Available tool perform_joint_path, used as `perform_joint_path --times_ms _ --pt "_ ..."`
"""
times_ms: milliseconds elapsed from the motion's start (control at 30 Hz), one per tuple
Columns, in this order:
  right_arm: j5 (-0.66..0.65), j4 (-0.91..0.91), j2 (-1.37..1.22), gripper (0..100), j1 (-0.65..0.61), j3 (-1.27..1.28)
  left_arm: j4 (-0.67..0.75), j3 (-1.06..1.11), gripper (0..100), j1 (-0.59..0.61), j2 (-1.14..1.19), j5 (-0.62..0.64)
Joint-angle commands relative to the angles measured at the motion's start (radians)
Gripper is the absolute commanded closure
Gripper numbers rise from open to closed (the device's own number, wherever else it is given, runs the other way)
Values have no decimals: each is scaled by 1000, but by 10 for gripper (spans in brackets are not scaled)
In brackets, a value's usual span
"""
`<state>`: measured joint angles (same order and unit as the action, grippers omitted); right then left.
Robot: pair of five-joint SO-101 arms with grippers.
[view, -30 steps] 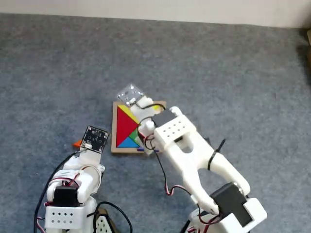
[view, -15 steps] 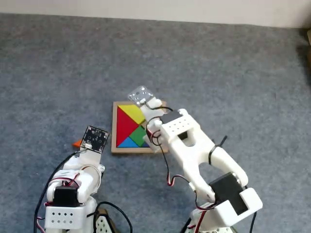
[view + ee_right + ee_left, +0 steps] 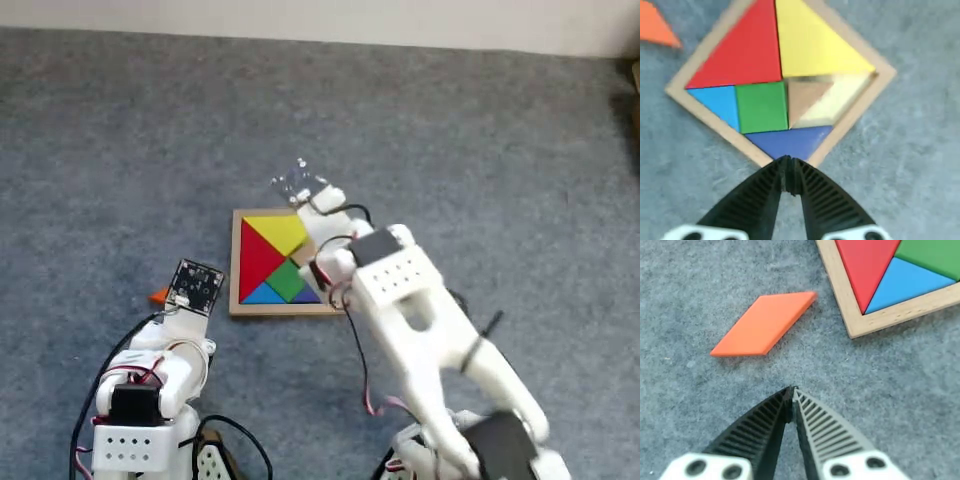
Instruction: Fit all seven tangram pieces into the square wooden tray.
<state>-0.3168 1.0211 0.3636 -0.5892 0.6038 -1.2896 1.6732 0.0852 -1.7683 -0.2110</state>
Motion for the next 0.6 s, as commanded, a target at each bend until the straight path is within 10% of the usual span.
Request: perform_joint_path --times_ms 0,567 --pt "-8 76 174 991 27 58 -3 24 975 -15 -48 8" --pt "175 99 736 985 280 513 -3 24 975 -15 -48 8"
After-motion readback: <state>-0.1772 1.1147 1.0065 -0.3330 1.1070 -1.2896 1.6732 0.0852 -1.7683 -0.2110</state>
